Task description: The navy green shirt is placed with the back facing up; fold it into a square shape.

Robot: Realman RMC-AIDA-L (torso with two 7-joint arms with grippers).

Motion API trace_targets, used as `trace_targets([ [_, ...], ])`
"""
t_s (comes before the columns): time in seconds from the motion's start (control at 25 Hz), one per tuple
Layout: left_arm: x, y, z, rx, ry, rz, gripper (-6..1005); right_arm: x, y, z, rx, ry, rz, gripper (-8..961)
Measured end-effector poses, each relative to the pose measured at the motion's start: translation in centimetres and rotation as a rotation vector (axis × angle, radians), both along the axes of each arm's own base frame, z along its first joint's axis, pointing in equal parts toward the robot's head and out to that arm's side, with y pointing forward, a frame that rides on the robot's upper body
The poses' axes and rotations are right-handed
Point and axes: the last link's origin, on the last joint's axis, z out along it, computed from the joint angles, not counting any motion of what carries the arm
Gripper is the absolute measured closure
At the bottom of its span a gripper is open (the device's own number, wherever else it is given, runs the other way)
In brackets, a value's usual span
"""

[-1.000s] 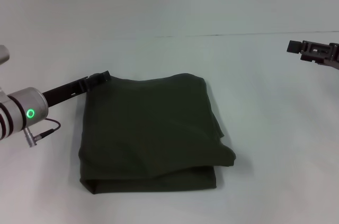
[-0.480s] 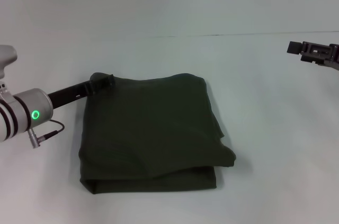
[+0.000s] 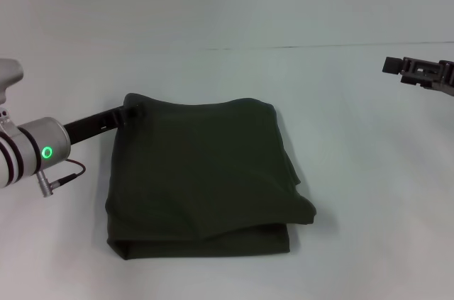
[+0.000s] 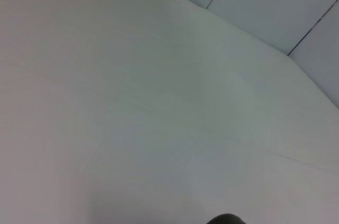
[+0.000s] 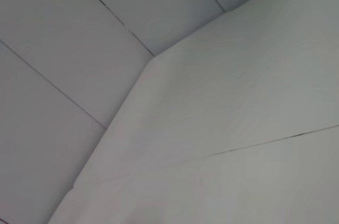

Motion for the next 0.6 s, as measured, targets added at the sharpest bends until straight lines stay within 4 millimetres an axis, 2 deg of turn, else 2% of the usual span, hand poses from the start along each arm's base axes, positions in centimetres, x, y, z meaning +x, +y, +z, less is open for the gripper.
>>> trace_targets([
  [0.4, 0.03, 0.29, 0.14, 0.012, 0.007, 0.007, 823, -0.02, -0.11, -0.31, -0.01, -0.004, 0.004, 85],
  [0.6, 0.43, 0.61, 0.1, 0.016, 0.002, 0.003, 908, 0.03, -0.16, -0.35, -0.01, -0.012, 0.009, 85],
])
